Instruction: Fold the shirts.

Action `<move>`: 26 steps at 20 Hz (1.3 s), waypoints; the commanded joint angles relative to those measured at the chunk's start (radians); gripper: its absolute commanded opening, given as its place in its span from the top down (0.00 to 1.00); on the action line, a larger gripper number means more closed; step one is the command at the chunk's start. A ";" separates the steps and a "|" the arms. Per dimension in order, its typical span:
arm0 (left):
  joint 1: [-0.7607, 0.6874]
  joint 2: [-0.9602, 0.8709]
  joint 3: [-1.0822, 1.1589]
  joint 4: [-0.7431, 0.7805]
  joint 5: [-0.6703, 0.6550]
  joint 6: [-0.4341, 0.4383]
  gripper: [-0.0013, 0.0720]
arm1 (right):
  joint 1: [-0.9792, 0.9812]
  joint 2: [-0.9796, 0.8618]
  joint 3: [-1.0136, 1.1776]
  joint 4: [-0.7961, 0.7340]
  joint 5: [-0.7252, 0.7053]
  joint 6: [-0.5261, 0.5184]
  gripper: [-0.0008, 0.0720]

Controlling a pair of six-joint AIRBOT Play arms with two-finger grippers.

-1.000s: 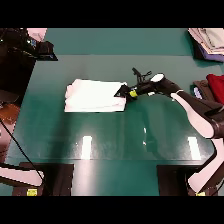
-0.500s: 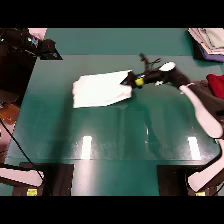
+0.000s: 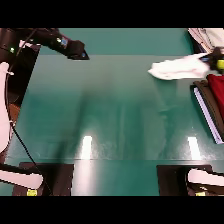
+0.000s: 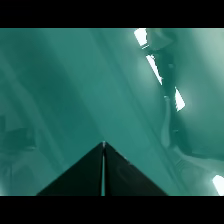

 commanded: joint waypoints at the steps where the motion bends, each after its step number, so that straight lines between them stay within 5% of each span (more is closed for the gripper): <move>1: -0.073 0.001 0.000 0.000 0.048 0.002 0.95 | -0.188 0.022 -0.004 -0.020 -0.040 0.005 0.97; 11: -0.109 0.001 0.000 0.004 0.050 0.001 0.95 | -0.251 -0.021 0.136 -0.018 -0.175 -0.079 0.97; 22: -0.109 0.001 0.000 0.024 0.048 0.002 0.95 | -0.391 -0.020 0.444 -0.035 0.227 -0.090 0.97; 26: -0.109 0.001 0.000 0.024 0.032 0.003 0.95 | -0.415 0.001 0.435 -0.259 0.381 -0.031 0.97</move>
